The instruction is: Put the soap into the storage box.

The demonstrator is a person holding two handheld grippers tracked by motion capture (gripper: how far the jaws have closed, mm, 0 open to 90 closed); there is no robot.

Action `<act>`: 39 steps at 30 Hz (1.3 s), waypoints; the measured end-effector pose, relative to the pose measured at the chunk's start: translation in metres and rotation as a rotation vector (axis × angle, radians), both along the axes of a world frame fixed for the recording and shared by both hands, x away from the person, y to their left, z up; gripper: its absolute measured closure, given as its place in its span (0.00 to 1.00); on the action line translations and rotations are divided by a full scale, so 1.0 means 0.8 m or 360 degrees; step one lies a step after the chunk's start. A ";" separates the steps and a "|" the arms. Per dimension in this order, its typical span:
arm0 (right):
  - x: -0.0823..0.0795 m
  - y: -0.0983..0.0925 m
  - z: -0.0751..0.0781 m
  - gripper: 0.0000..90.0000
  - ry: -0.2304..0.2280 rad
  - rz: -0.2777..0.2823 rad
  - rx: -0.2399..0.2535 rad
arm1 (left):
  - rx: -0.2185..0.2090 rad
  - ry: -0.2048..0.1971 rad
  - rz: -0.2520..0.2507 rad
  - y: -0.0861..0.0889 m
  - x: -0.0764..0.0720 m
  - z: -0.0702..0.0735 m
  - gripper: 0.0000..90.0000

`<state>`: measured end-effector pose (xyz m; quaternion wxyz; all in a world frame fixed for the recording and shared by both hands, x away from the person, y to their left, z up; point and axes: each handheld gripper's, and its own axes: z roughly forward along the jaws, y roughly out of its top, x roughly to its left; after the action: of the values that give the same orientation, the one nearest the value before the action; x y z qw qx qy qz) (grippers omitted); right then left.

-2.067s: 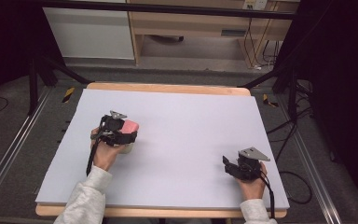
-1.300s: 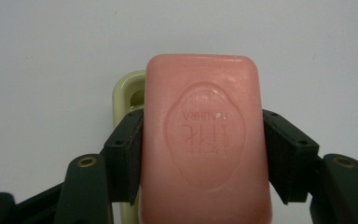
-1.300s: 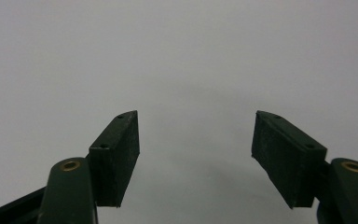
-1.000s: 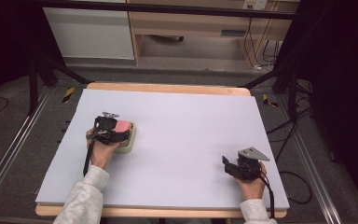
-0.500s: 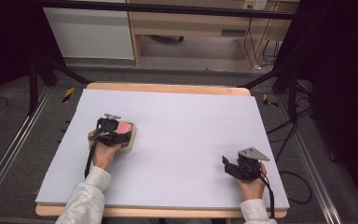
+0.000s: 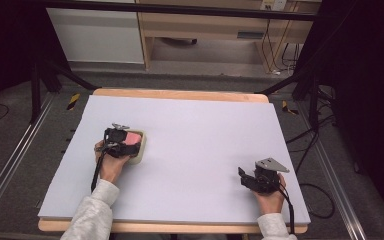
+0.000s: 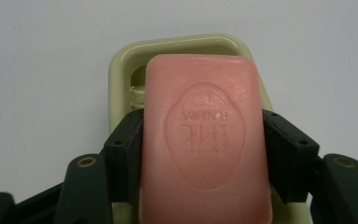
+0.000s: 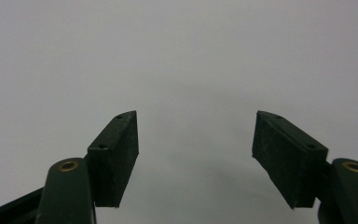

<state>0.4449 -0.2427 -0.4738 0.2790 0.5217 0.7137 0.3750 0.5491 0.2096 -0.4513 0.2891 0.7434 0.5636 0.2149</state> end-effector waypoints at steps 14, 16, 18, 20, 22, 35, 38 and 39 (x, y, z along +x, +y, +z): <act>0.000 0.001 0.000 0.32 -0.0003 -0.0003 -0.0011 | 0.0071 -0.0034 -0.0007 -0.005 -0.004 0.001 0.40; 0.000 0.001 0.000 0.31 -0.0003 -0.0004 -0.0008 | 0.0020 -0.0061 -0.0016 -0.003 -0.006 0.008 0.34; 0.001 0.001 -0.001 0.31 -0.0001 -0.0007 -0.0009 | 0.0006 -0.0081 -0.0019 -0.003 -0.009 0.012 0.33; 0.000 0.001 0.000 0.31 -0.0003 -0.0007 -0.0009 | 0.0040 -0.0077 -0.0015 -0.002 -0.010 0.015 0.32; 0.000 0.001 0.000 0.30 -0.0006 -0.0009 -0.0004 | 0.0034 -0.0070 -0.0018 0.001 -0.011 0.016 0.29; 0.000 -0.003 0.000 0.24 -0.0003 -0.0058 0.0003 | -0.0138 -0.0200 -0.0109 0.035 -0.054 0.038 0.26; 0.000 -0.005 0.000 0.22 -0.0003 -0.0072 0.0005 | -0.0138 -0.0224 -0.0119 0.044 -0.065 0.037 0.25; 0.000 -0.006 0.000 0.21 -0.0002 -0.0076 0.0000 | -0.0140 -0.0223 -0.0129 0.046 -0.067 0.036 0.24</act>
<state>0.4449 -0.2475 -0.4736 0.2883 0.5384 0.7008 0.3687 0.4952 0.2467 -0.4225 0.3686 0.7353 0.5203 0.2296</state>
